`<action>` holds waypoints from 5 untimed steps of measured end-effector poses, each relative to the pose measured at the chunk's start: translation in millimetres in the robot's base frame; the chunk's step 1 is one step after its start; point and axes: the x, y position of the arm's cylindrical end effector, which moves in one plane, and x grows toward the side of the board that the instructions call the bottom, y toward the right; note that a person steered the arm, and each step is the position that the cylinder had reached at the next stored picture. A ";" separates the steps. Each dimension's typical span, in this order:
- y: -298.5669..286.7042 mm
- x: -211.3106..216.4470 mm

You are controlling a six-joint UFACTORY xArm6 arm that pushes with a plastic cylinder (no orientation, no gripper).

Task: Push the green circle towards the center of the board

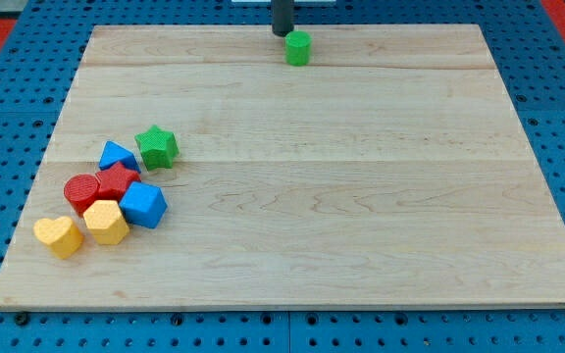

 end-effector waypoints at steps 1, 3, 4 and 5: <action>18.2 28.4; -34.5 102.9; -59.3 70.1; -8.4 66.1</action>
